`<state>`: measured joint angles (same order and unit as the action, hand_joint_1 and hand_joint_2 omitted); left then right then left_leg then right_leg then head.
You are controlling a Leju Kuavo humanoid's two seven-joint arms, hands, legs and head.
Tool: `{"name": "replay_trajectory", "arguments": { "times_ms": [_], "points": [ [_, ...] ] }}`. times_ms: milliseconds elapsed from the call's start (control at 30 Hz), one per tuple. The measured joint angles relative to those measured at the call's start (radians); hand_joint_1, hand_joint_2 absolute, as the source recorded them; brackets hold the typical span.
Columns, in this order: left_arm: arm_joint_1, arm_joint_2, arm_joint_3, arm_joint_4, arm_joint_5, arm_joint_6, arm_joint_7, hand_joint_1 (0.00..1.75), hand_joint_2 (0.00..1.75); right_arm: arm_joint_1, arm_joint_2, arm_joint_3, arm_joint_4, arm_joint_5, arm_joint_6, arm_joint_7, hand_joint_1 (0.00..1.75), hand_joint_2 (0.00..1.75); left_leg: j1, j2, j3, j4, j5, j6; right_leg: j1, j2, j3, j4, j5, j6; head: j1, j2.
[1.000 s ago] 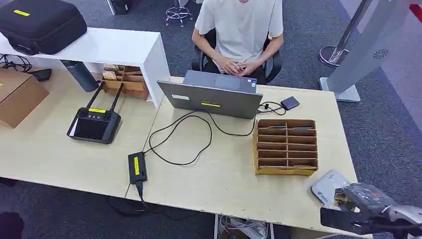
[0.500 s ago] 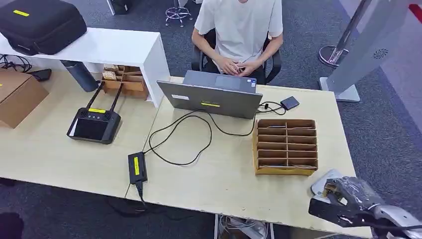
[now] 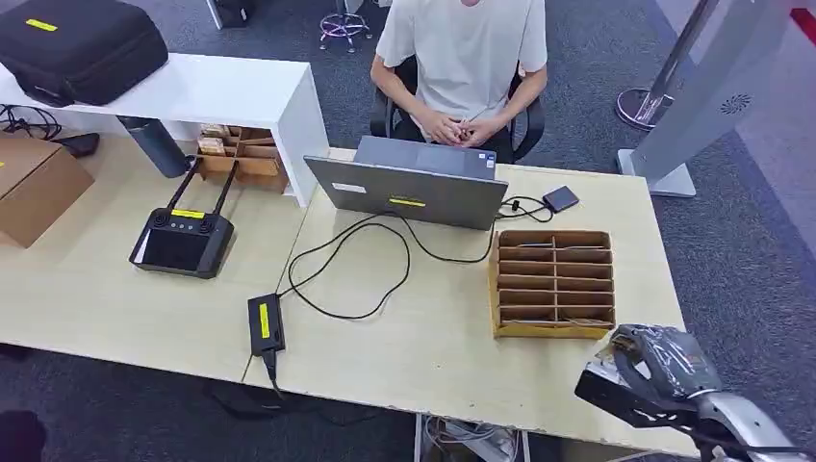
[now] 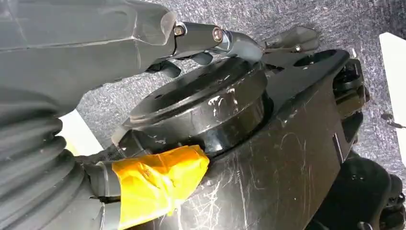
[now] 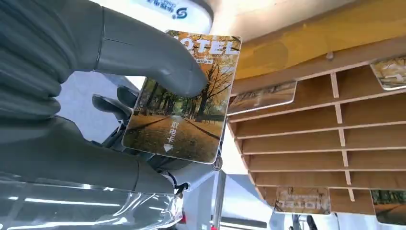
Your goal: Pass the card to the sensor for recognition and then transmit it.
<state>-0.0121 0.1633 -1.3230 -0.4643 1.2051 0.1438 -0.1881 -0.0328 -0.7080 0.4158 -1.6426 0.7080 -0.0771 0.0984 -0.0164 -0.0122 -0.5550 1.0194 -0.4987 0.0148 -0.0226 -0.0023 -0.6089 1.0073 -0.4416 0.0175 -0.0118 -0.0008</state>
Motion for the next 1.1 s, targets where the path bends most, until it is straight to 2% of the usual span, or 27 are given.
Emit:
{"name": "replay_trajectory", "arguments": {
  "times_ms": [100, 267, 567, 767, 1100],
  "points": [
    [0.0, 0.008, -0.006, -0.02, 0.003, 0.013, 0.007, 0.0, 1.75, 0.001, 0.023, -0.004, 0.023, 0.036, -0.007, -0.003, 1.75, 1.75, 0.0, 0.0, 0.0, 0.0, 0.0, 0.0, 0.0, 0.0, 0.0, 0.0, 0.0, 0.0, 0.0, 0.0],
    [-0.004, 0.014, -0.022, -0.037, 0.008, 0.021, 0.01, 0.0, 1.75, 0.001, 0.049, -0.004, 0.101, 0.131, -0.062, -0.001, 1.75, 1.75, 0.0, 0.0, 0.0, 0.0, 0.0, 0.0, 0.0, 0.0, 0.0, 0.0, 0.0, 0.0, 0.0, 0.0],
    [-0.005, 0.016, -0.025, -0.043, 0.019, 0.027, 0.012, 0.0, 1.75, 0.004, 0.08, -0.013, 0.187, 0.161, -0.09, 0.01, 1.75, 1.75, 0.0, 0.0, 0.001, 0.0, 0.0, 0.0, 0.0, 0.0, 0.0, 0.0, 0.0, 0.0, 0.0, 0.0],
    [-0.006, 0.027, -0.039, -0.061, 0.027, 0.042, 0.017, 0.0, 1.75, 0.023, 0.093, -0.078, 0.247, 0.191, -0.154, 0.025, 1.75, 1.75, 0.0, 0.0, 0.001, 0.0, 0.0, 0.0, 0.0, 0.0, 0.0, 0.0, 0.0, 0.0, 0.0, 0.0],
    [-0.004, 0.048, -0.055, -0.116, 0.052, 0.083, 0.019, 0.0, 1.75, 0.047, 0.099, -0.161, 0.285, 0.21, -0.156, 0.024, 1.75, 1.75, 0.0, 0.001, 0.001, 0.0, 0.0, 0.0, 0.0, 0.001, 0.001, -0.001, 0.0, 0.0, 0.0, 0.0]
  ]
}}
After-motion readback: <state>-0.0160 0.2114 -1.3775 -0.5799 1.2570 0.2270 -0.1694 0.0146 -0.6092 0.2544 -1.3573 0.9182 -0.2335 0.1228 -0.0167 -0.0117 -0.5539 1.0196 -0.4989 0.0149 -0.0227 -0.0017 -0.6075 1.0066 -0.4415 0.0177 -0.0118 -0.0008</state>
